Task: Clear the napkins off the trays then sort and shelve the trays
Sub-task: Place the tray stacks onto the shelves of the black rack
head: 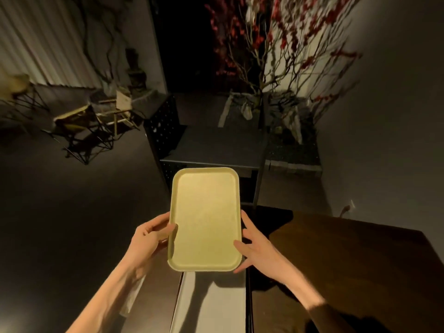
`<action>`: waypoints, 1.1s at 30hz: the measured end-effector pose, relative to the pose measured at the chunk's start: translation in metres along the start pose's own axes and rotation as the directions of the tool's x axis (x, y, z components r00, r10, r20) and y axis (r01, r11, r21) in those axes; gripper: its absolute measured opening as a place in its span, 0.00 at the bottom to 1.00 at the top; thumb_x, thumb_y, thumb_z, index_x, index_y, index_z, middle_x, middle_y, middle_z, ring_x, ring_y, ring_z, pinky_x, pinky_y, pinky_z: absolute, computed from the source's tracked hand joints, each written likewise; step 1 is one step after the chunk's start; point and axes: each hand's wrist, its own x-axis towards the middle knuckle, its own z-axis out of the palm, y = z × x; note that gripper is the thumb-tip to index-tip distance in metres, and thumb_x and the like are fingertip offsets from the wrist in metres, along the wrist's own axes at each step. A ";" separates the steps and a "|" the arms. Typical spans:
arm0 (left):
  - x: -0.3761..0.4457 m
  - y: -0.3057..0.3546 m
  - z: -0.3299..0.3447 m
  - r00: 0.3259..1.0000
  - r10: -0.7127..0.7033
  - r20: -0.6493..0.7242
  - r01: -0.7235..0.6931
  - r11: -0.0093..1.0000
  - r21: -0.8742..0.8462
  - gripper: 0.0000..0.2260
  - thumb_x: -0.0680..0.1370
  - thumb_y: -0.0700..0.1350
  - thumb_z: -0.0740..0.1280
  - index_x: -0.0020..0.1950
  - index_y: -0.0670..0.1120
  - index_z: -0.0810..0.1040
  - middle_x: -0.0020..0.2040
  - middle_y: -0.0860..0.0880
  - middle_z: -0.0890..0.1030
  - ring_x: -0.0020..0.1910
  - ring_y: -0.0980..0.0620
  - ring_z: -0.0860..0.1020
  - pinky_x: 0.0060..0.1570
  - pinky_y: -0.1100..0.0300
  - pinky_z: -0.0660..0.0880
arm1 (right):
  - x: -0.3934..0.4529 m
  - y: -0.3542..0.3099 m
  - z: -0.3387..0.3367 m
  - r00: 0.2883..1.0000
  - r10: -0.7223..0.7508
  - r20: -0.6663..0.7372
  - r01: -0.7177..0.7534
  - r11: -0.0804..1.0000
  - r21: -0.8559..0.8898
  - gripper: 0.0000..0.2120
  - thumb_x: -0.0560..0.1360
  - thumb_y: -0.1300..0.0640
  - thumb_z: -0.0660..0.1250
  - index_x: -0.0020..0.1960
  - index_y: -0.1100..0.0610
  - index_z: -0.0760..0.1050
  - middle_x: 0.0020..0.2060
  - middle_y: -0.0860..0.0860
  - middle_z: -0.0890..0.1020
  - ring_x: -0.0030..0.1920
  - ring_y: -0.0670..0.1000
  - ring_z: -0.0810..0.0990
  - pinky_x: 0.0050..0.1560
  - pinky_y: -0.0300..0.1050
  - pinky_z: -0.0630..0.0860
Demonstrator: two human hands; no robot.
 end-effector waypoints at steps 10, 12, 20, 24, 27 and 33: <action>0.048 0.134 0.019 0.930 0.366 0.039 -0.366 0.910 0.192 0.11 0.81 0.44 0.64 0.62 0.52 0.79 0.52 0.53 0.84 0.48 0.56 0.84 0.43 0.64 0.79 | 0.053 -0.120 -0.022 0.921 -0.190 -0.341 0.190 0.981 -0.034 0.25 0.81 0.62 0.61 0.74 0.46 0.61 0.49 0.42 0.83 0.49 0.47 0.85 0.37 0.47 0.83; 0.064 0.145 0.025 0.929 0.363 0.078 -0.371 0.897 0.242 0.12 0.83 0.40 0.58 0.62 0.52 0.76 0.52 0.52 0.83 0.50 0.52 0.82 0.43 0.62 0.78 | 0.070 -0.132 -0.023 0.906 -0.181 -0.384 0.180 0.983 -0.041 0.24 0.79 0.64 0.64 0.73 0.52 0.65 0.50 0.43 0.83 0.48 0.46 0.85 0.37 0.44 0.83; 0.119 0.152 0.040 0.896 0.438 0.069 -0.424 0.801 0.423 0.12 0.79 0.36 0.55 0.54 0.42 0.78 0.49 0.39 0.81 0.40 0.53 0.75 0.37 0.63 0.69 | 0.120 -0.149 -0.038 0.851 -0.113 -0.513 -0.046 0.957 -0.287 0.14 0.79 0.58 0.63 0.64 0.56 0.73 0.59 0.49 0.78 0.38 0.51 0.86 0.40 0.43 0.82; 0.133 0.149 0.039 0.887 0.455 0.082 -0.430 0.746 0.508 0.12 0.77 0.34 0.55 0.55 0.39 0.76 0.49 0.37 0.80 0.39 0.52 0.76 0.32 0.68 0.71 | 0.140 -0.145 -0.046 0.836 -0.111 -0.537 -0.137 0.906 -0.400 0.10 0.74 0.55 0.63 0.55 0.50 0.75 0.57 0.53 0.78 0.52 0.52 0.79 0.51 0.50 0.79; 0.145 0.149 0.041 0.884 0.458 0.088 -0.416 0.688 0.594 0.11 0.71 0.36 0.56 0.49 0.40 0.74 0.43 0.40 0.79 0.42 0.44 0.80 0.36 0.57 0.77 | 0.156 -0.138 -0.053 0.823 -0.060 -0.565 -0.208 0.893 -0.399 0.15 0.71 0.57 0.59 0.55 0.51 0.75 0.56 0.54 0.77 0.53 0.54 0.79 0.55 0.55 0.78; 0.160 0.156 0.044 0.872 0.473 0.127 -0.376 0.480 0.793 0.06 0.67 0.36 0.65 0.42 0.44 0.73 0.38 0.46 0.79 0.46 0.40 0.78 0.44 0.47 0.77 | 0.160 -0.136 -0.051 0.807 -0.004 -0.590 -0.315 0.842 -0.437 0.09 0.71 0.65 0.58 0.35 0.54 0.68 0.45 0.55 0.74 0.47 0.53 0.70 0.37 0.44 0.66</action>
